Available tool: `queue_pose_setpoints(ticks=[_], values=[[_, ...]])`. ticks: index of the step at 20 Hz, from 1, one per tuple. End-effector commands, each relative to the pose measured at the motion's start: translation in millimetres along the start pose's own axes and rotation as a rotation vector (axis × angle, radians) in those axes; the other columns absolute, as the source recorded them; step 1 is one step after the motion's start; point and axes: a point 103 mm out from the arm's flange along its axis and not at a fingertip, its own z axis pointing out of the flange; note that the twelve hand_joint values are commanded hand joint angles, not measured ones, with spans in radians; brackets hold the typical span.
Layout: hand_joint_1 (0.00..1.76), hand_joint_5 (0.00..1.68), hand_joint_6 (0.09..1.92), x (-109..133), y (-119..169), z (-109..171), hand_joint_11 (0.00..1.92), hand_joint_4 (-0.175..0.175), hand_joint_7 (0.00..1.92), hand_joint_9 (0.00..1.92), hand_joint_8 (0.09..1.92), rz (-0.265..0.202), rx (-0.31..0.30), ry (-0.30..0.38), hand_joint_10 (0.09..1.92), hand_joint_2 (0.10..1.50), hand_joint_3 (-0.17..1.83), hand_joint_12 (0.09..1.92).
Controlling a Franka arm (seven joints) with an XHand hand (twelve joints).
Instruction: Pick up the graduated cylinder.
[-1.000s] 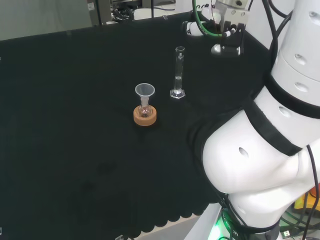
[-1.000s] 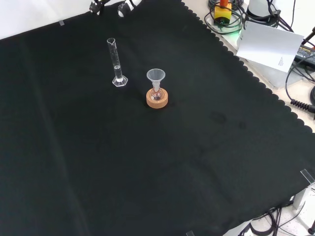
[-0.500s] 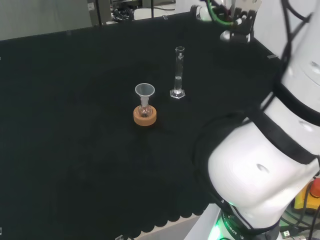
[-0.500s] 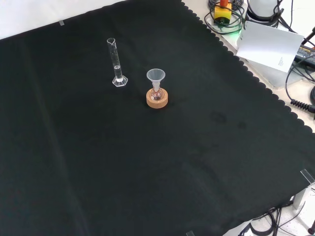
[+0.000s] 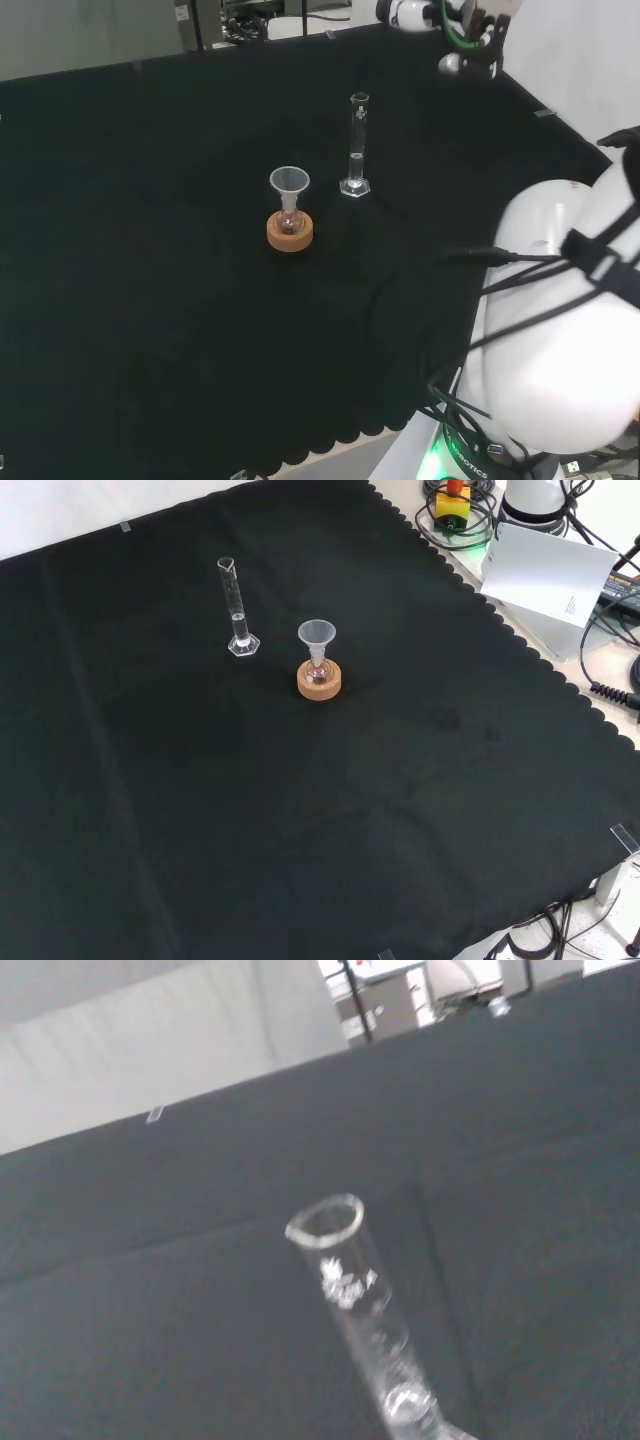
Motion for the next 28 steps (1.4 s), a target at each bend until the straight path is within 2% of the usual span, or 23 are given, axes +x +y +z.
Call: queue_pose_setpoints(ticks=[1,6,10,16,21,28], values=[[0.34,0.34,0.09,-28.1,4.5,121.0,0.13,-0.037,0.14,0.36,0.63,-0.017,0.116,0.127,0.66,1.22,-0.08,1.38],[0.45,0.38,0.09,-36.7,4.1,128.8,0.14,-0.033,0.18,0.41,0.65,-0.031,0.056,0.228,0.68,1.17,-0.11,1.39],[0.54,0.40,0.09,-41.8,6.5,132.4,0.16,-0.029,0.20,0.42,0.65,-0.063,0.024,0.273,0.67,1.14,-0.13,1.38],[0.64,0.40,0.09,-47.1,10.1,147.5,0.17,-0.024,0.21,0.44,0.65,-0.078,0.043,0.308,0.66,1.09,-0.17,1.38],[0.75,0.42,0.09,-53.2,10.1,167.3,0.18,-0.024,0.22,0.46,0.65,-0.094,0.076,0.365,0.66,1.06,-0.17,1.38],[0.82,0.43,0.09,-57.3,9.9,186.2,0.20,-0.022,0.23,0.48,0.64,-0.151,0.089,0.428,0.64,1.02,-0.17,1.37]])
